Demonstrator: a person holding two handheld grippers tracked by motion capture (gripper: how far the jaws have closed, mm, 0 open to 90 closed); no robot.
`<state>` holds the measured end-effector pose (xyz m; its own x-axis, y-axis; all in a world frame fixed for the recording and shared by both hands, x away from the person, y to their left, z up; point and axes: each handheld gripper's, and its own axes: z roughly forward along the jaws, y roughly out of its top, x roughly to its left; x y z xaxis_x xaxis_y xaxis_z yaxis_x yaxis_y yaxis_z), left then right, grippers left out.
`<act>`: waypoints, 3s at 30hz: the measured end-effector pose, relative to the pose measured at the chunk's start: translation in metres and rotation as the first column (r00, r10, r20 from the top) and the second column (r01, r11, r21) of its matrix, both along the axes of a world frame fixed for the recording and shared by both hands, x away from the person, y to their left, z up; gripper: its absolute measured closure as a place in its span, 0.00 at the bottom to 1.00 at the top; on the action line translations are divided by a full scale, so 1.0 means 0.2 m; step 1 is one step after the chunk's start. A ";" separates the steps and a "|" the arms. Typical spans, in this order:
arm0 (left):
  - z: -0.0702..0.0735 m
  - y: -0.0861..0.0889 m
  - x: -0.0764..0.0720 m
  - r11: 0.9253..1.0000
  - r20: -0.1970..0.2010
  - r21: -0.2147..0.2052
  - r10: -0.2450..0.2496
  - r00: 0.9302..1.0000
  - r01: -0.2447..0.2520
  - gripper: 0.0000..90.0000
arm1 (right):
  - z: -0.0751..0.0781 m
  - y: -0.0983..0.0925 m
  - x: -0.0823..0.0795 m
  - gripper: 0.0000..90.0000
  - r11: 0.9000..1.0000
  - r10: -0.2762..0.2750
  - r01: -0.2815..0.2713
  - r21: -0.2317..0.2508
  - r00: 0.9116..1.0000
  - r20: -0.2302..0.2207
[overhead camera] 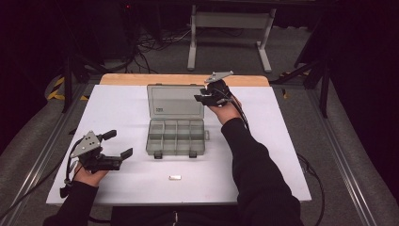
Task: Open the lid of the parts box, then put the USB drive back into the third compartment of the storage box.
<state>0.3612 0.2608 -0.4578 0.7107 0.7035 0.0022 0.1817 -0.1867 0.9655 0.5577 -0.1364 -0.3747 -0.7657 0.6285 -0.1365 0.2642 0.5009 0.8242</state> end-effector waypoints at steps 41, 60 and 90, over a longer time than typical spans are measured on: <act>0.00 0.02 0.00 1.000 0.005 -0.015 0.006 1.000 -0.006 0.06 | -0.22 0.03 0.12 0.36 0.999 -0.035 0.033 -0.009 0.983 -0.181; 0.00 0.00 0.01 1.000 0.007 -0.012 0.002 1.000 -0.002 0.06 | -0.29 0.00 0.13 0.36 0.998 -0.053 0.048 -0.028 0.964 -0.259; 0.01 -0.02 0.04 1.000 0.025 -0.027 -0.003 1.000 0.003 0.05 | -0.02 -0.03 -0.24 0.29 0.995 0.095 -0.098 -0.013 0.988 -0.121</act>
